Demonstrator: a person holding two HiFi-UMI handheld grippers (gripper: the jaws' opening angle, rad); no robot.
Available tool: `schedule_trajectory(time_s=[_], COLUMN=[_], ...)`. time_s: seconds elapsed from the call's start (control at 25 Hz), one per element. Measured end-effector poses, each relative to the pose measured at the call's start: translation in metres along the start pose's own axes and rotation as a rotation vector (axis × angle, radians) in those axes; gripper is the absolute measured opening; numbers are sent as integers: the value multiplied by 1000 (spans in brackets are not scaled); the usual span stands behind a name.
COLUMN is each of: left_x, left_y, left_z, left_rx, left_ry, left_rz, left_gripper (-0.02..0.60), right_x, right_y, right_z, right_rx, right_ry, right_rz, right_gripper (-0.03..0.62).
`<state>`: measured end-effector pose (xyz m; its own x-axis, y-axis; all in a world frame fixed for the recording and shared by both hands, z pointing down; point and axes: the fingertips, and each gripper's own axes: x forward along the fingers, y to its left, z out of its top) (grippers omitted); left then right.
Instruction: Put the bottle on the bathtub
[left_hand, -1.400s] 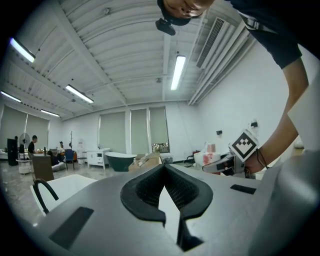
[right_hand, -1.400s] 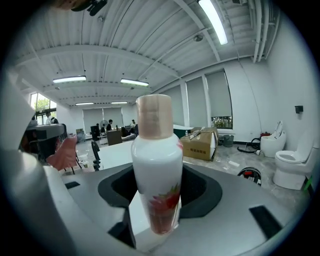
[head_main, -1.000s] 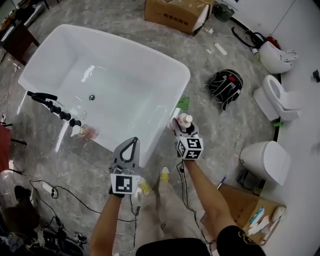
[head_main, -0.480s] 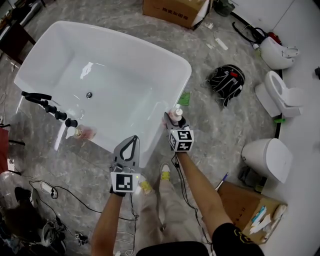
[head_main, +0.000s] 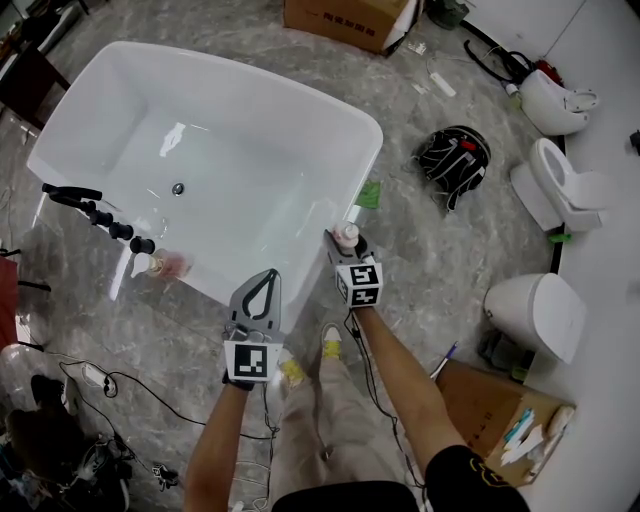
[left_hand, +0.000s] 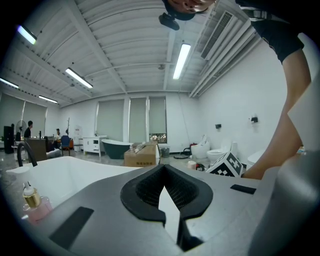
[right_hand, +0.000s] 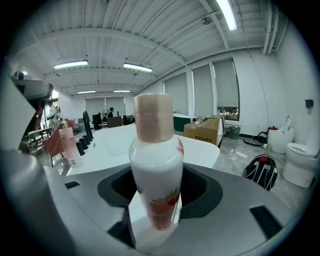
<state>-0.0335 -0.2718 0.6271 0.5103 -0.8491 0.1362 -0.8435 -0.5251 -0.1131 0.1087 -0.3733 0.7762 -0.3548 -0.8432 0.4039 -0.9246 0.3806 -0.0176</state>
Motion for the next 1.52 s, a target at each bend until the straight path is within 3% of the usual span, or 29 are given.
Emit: schedule_trajectory(time_s=[0.44, 0.56, 0.76, 1.08, 1.28, 1.52], left_x=[0, 0, 1, 2, 2, 1], left_y=[-4, -3, -4, 0, 1, 1], left_z=[-2, -2, -6, -11, -10, -8], left_rx=[-44, -38, -59, -77, -83, -77], left_ry=[-3, -13, -1, -6, -2, 4], left_rz=[3, 2, 8, 16, 16, 11], left_gripper=[18, 18, 18, 18, 18, 18], right_x=[2, 4, 15, 22, 23, 18], right_y=[-3, -9, 3, 1, -2, -6], right_z=[-11, -14, -5, -2, -13, -19], right_rx=[-14, -28, -91, -86, -76, -59], right_ry=[58, 84, 97, 88, 144, 140], right_rz=[-27, -61, -60, -71, -75, -76], right_gripper=[270, 230, 225, 227, 269, 296])
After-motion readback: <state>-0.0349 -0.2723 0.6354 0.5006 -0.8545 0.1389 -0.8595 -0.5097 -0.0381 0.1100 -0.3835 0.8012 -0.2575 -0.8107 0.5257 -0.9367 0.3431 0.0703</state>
